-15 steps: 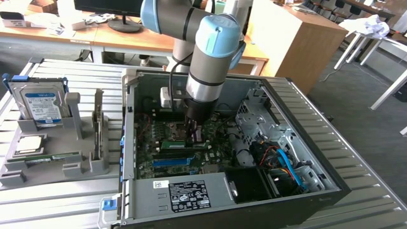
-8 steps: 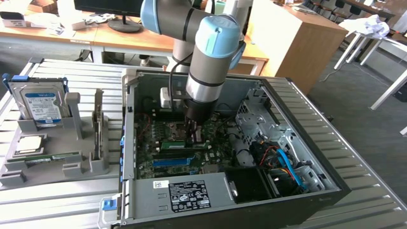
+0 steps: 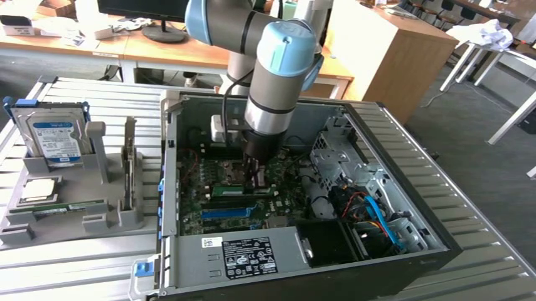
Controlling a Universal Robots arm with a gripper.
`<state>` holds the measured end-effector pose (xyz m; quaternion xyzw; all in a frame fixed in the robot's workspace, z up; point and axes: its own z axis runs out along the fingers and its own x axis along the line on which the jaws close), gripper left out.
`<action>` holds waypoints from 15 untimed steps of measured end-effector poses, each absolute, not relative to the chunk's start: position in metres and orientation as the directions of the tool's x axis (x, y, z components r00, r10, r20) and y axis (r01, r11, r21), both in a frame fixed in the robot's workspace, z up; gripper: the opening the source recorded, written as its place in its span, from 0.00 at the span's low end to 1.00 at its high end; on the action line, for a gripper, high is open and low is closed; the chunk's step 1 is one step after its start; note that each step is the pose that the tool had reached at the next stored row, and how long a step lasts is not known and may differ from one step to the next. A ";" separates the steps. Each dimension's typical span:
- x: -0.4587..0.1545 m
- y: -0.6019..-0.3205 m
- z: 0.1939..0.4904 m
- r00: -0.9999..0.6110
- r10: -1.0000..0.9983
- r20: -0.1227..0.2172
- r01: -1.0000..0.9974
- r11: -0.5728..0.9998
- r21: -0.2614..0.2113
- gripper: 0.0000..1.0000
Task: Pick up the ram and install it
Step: 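Insert the ram into the slot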
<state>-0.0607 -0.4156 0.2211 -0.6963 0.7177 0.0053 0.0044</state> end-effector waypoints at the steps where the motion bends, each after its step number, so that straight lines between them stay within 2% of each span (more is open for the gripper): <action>1: -0.061 -0.415 0.221 -0.031 -0.999 -0.014 -1.000 0.031 0.002 0.13; 15: -0.061 -0.416 0.221 -0.032 -0.999 -0.014 -1.000 0.032 0.002 0.13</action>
